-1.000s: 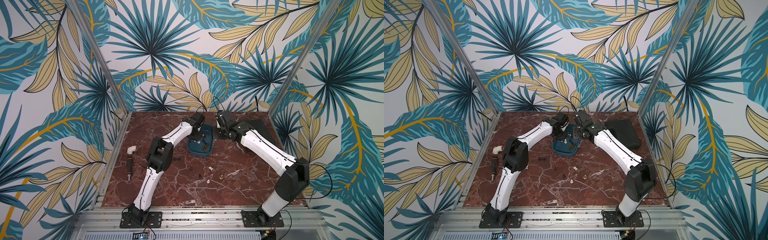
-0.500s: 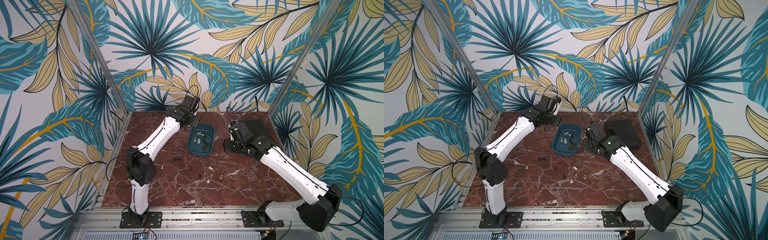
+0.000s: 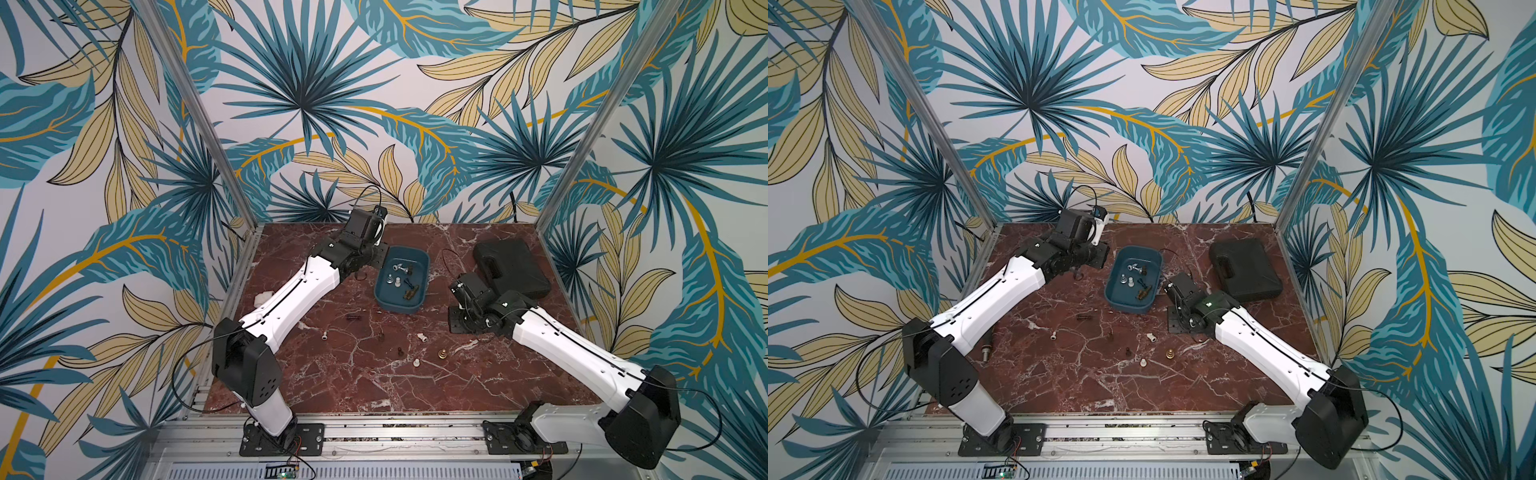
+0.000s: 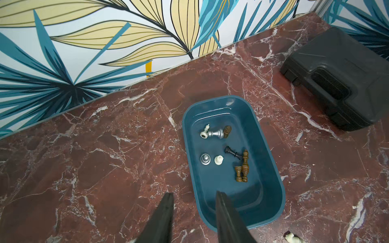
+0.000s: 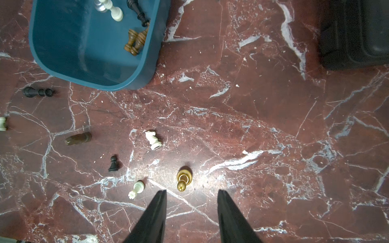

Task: Put the chess pieces into the storage box
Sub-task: Pick up the chess piece at the center of the board.

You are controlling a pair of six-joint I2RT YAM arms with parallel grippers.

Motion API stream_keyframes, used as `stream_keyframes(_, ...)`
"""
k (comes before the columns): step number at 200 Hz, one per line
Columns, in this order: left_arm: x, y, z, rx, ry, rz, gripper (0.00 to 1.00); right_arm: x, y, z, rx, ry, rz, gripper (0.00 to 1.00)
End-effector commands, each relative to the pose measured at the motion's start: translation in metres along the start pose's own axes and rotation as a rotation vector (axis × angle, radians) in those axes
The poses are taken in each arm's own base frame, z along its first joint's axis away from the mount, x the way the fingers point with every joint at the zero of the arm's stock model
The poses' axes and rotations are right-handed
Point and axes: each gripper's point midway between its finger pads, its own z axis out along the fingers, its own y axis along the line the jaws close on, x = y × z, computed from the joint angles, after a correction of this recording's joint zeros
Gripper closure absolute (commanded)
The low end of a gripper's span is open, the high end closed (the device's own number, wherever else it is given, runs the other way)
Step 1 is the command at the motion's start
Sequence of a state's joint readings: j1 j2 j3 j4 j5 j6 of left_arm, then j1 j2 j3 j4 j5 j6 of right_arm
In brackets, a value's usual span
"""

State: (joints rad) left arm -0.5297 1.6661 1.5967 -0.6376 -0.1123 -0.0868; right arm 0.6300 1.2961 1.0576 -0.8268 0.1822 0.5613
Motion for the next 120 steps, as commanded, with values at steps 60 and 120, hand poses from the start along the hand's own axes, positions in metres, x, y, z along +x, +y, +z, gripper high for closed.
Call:
stream_keyframes(60,-0.004,0.007,-0.01,-0.035,-0.038,-0.014,0.63,0.02,0.006,0.017,0.01,0.056,-0.011,0.58)
stream_keyframes(120,-0.007,0.011,-0.007,-0.059,-0.048,0.013,0.63,0.058,0.012,0.047,0.008,0.163,-0.008,0.59)
